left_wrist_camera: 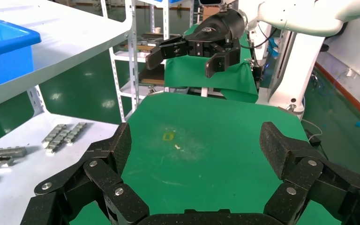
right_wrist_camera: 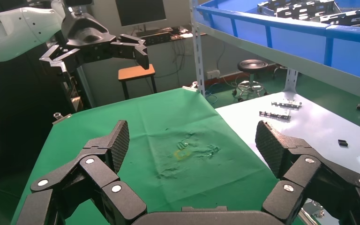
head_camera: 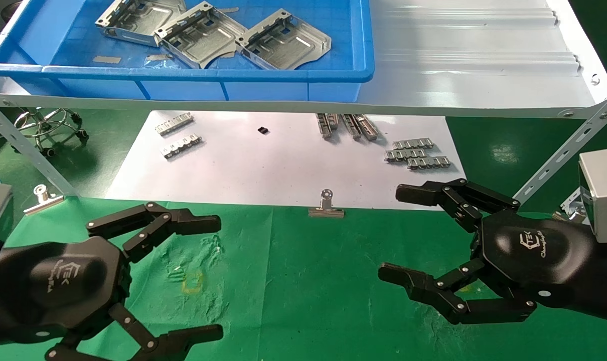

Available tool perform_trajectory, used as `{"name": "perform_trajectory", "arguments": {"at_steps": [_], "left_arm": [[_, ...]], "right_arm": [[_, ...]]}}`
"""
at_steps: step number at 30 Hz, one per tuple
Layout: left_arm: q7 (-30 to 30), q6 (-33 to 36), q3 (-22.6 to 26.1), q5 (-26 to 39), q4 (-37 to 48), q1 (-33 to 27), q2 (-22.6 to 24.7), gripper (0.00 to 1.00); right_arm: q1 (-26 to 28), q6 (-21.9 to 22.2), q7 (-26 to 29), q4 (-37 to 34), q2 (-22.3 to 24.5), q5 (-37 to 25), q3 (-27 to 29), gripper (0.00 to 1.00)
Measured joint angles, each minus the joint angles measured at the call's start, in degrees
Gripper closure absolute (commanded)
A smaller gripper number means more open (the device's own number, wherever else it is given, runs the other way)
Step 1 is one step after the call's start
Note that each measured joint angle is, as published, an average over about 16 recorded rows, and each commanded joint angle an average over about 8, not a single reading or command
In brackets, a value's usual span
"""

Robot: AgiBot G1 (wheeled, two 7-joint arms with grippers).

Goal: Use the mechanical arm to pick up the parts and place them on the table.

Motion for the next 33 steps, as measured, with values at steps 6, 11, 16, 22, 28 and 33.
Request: {"name": "perform_trajectory", "arguments": {"at_steps": [6,11,16,22,28,33], "left_arm": [[0.0,0.0,0.0,0.0,0.0,0.0,0.0,0.00],[0.0,0.0,0.0,0.0,0.0,0.0,0.0,0.00],[0.0,0.0,0.0,0.0,0.0,0.0,0.0,0.00],[0.2,-0.2,0.0,0.1,0.1,-0.2,0.2,0.00],[0.4,-1.7,0.0,0.5,0.7,-0.6,1.1,0.00],[0.7,-3.9,0.0,1.3,1.5,-1.7,2.6,0.00]], "right_arm": [[0.0,0.0,0.0,0.0,0.0,0.0,0.0,0.00],[0.0,0.0,0.0,0.0,0.0,0.0,0.0,0.00],[0.0,0.0,0.0,0.0,0.0,0.0,0.0,0.51],[0.0,0.0,0.0,0.0,0.0,0.0,0.0,1.00],[0.0,0.0,0.0,0.0,0.0,0.0,0.0,1.00],[0.0,0.0,0.0,0.0,0.0,0.0,0.0,1.00]]}}
